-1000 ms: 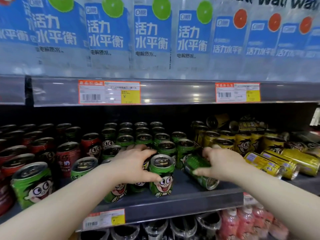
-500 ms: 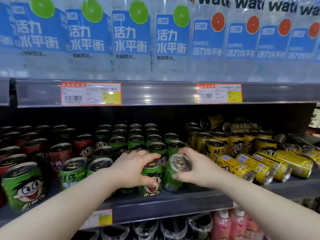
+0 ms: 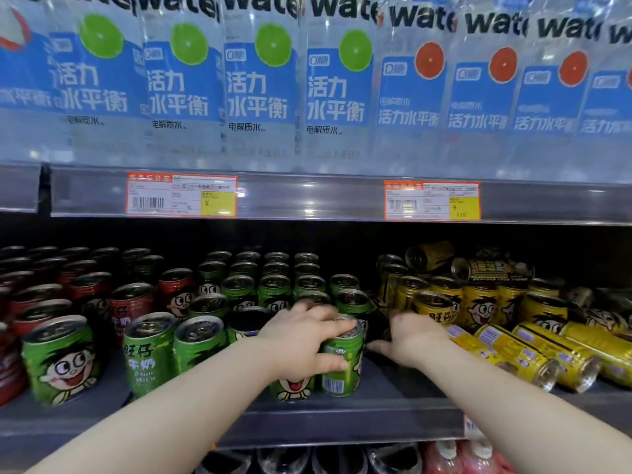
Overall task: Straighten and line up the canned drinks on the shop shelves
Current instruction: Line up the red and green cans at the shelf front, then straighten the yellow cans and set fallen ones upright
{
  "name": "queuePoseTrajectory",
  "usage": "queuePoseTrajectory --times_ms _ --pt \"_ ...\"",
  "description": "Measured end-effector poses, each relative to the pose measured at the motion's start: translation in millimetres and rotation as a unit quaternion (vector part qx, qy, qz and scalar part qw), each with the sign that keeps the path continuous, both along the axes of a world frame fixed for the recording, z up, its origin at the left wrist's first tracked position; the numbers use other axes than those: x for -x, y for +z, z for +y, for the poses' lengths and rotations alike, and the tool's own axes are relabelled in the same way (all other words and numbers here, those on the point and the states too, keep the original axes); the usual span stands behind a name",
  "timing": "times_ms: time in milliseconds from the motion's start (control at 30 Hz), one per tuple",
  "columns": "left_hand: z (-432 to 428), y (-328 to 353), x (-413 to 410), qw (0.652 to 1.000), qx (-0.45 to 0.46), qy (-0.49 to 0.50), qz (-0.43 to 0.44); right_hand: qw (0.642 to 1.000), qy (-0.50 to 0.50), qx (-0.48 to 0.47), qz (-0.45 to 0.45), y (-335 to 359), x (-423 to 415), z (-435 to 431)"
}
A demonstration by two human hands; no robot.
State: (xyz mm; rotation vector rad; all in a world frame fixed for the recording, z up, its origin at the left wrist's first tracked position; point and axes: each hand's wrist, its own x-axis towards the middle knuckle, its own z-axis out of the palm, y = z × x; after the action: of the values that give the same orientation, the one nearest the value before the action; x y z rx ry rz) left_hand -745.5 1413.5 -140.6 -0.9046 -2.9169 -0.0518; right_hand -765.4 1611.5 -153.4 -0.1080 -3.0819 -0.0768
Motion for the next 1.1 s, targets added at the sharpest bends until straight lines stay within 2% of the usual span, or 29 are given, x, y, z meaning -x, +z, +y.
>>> queuePoseTrajectory --times_ms 167,367,500,600,733,933,1100 --pt "1.0 -4.2 2.5 1.000 -0.016 0.003 0.013 0.997 -0.025 0.060 0.030 -17.5 2.1 -2.0" --pt "1.0 -3.8 3.1 1.000 -0.025 0.001 0.009 0.984 -0.046 0.172 0.023 -9.9 -17.0 6.9" --pt "0.4 -4.7 3.6 1.000 -0.019 -0.004 0.020 0.949 -0.090 0.284 0.099 9.4 -42.3 18.8" --pt "0.8 -5.1 2.3 0.999 -0.014 -0.006 0.027 0.931 -0.065 0.325 0.149 21.1 -59.9 19.0" --pt "1.1 -4.2 -0.1 0.999 -0.014 -0.012 0.033 0.922 -0.027 0.343 0.176 26.2 -73.5 7.9" --pt "1.0 -4.2 1.0 0.998 -0.035 -0.022 0.054 0.928 -0.024 0.325 0.182 32.6 -80.4 -12.9" --pt "7.6 -0.2 -9.1 0.997 0.005 0.007 0.083 0.929 -0.012 0.317 0.192 37.8 -99.0 -19.1"
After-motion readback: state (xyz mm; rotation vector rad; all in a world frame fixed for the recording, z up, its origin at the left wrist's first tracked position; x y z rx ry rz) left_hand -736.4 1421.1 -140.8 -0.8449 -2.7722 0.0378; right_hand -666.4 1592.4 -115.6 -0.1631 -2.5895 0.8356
